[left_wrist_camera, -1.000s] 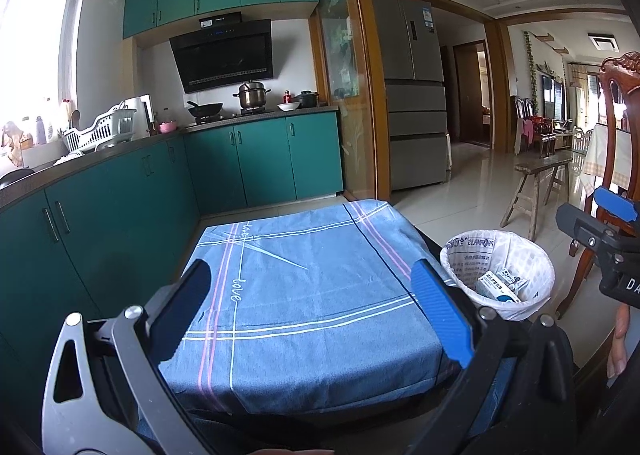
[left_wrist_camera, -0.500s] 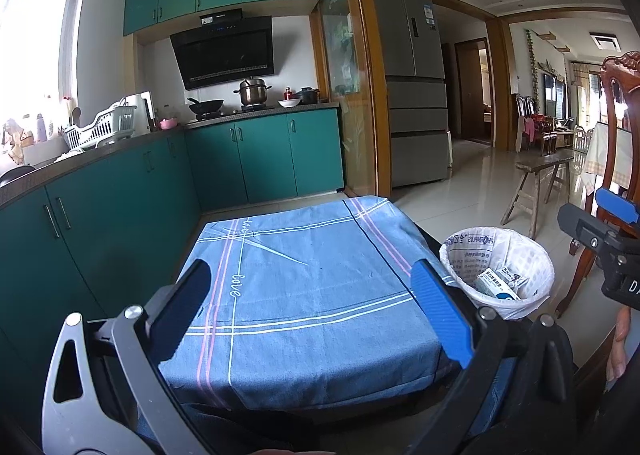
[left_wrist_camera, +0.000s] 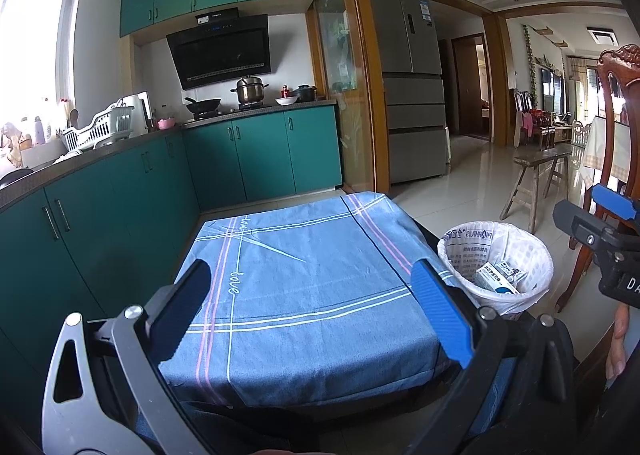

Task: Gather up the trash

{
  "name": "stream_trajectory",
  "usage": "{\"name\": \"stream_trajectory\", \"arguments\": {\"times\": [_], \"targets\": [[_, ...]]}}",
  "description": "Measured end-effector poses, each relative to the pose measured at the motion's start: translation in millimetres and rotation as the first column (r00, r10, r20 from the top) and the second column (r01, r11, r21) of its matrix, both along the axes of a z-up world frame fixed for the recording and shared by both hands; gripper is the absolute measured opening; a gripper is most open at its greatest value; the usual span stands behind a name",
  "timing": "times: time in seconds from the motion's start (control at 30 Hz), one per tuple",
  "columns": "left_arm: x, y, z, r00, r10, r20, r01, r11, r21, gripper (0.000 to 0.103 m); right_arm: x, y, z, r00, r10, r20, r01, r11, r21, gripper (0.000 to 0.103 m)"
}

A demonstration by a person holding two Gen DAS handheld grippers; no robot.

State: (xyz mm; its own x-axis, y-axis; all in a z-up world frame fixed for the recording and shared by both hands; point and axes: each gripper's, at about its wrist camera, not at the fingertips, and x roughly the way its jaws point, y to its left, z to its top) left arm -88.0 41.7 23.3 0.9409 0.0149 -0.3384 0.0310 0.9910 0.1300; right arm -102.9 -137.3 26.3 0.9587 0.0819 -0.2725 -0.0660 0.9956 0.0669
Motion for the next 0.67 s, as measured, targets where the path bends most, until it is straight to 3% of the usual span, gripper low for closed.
{"name": "stream_trajectory", "arguments": {"times": [0.53, 0.67], "targets": [[11.6, -0.3, -8.4, 0.999, 0.006, -0.037, -0.006, 1.000, 0.003, 0.100, 6.9, -1.0, -6.3, 1.000, -0.002, -0.022, 0.002, 1.000, 0.012, 0.100], [48.8, 3.2, -33.7, 0.993, 0.065, -0.103, -0.058, 0.996, 0.070, 0.100, 1.2, 1.7, 0.8, 0.993, 0.112, 0.028, -0.114, 0.990, 0.087, 0.100]]}}
